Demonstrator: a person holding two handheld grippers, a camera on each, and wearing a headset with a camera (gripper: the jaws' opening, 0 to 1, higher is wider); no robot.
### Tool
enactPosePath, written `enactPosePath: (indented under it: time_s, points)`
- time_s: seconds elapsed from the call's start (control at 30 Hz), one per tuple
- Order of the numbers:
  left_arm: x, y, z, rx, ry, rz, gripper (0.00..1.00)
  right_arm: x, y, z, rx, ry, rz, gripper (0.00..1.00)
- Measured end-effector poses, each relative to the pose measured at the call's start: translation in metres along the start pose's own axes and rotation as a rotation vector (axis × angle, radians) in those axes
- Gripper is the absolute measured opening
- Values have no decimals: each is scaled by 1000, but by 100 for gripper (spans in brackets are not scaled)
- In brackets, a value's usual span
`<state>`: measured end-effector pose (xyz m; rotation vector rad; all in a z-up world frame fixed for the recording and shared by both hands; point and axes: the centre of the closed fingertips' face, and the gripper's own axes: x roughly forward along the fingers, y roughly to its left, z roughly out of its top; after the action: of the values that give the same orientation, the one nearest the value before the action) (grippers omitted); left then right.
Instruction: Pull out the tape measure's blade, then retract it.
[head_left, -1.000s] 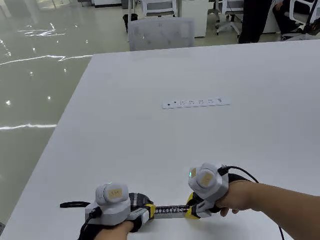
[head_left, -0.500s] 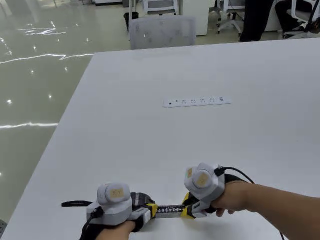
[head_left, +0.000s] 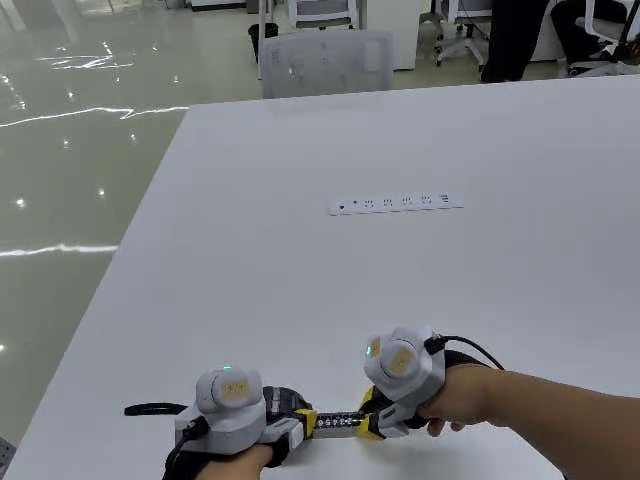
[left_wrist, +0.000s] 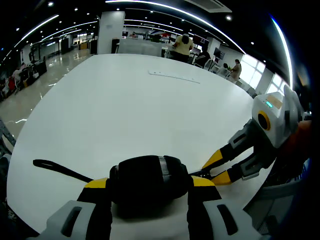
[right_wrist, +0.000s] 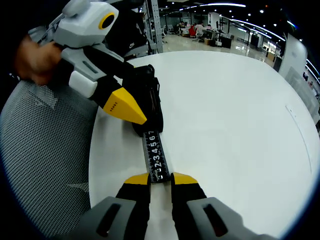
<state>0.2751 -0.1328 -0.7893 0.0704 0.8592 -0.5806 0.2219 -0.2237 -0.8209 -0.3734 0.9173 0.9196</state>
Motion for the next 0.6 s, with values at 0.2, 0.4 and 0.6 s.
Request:
enactPosePath:
  time_s: [0.2,0.4,0.6]
  points:
    - [0,0,0,-7,-1,-2,57,3,1,3,-2,-9,4,14]
    - [0,0,-1,-4,0,-3,57,8,5,11,-37,-14,17,14]
    - [0,0,-1,-4,0,-2,57,11,4,13,-24,-9,21,14]
